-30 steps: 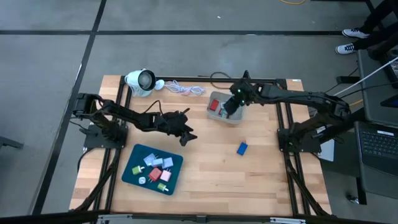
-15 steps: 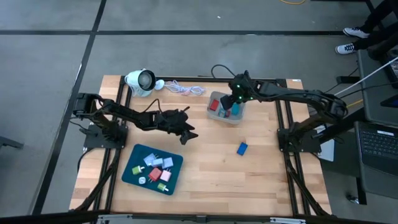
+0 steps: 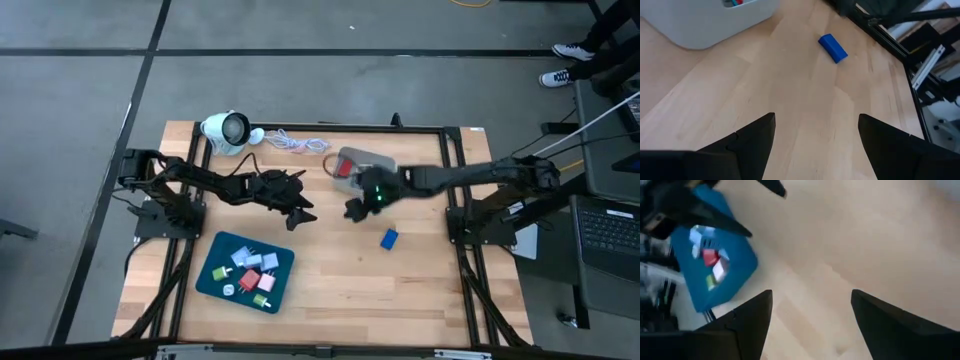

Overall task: Pick & Place Office items
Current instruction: Put the blue digital clock into the gray bin

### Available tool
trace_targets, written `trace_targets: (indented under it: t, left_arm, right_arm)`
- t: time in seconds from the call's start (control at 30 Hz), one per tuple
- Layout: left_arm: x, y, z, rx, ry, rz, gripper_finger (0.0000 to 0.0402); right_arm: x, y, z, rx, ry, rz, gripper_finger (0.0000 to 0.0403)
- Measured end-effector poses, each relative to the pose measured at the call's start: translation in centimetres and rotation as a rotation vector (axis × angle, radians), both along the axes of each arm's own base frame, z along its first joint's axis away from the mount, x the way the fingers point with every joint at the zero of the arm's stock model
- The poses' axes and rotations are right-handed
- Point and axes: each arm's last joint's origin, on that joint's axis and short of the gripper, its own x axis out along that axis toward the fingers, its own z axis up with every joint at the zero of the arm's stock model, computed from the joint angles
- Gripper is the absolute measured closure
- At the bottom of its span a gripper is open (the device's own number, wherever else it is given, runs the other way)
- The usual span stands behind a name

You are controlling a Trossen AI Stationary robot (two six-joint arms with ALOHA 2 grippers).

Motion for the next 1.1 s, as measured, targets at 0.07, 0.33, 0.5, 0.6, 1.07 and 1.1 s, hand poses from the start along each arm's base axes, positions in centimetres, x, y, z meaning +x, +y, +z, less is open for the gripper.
trace_targets:
  t: [0.07, 0.33, 0.5, 0.6, 1.07, 1.1]
  left_arm:
    - [0.0, 0.1, 0.0, 0.018, -0.004, -0.020, 0.0121]
    - [-0.1, 0.8, 0.0, 0.027, -0.011, -0.050, 0.0121]
    - [-0.2, 1.2, 0.0, 0.018, -0.011, -0.058, 0.0121]
    - [-0.3, 1.5, -0.1, 0.003, -0.003, -0.066, 0.0121]
    - [-1.1, 2.1, -0.9, -0.001, 0.070, -0.193, 0.0121]
    - [-1.2, 2.1, -0.9, -0.004, 0.066, -0.208, 0.0121]
  right_arm:
    - [-0.1, 2.0, -0.1, 0.042, 0.045, -0.097, 0.0128]
    - [-3.5, 8.0, -1.9, 0.208, 0.419, -0.513, 0.0130]
    - [-4.4, 9.3, -2.2, 0.216, 0.452, -0.706, 0.0131]
    - [-4.5, 9.2, -2.5, 0.195, 0.470, -0.763, 0.0131]
    - [-3.4, 9.3, -5.8, 0.221, 0.626, -0.846, 0.0131]
    - [-3.1, 9.3, -5.9, 0.234, 0.618, -0.846, 0.0131]
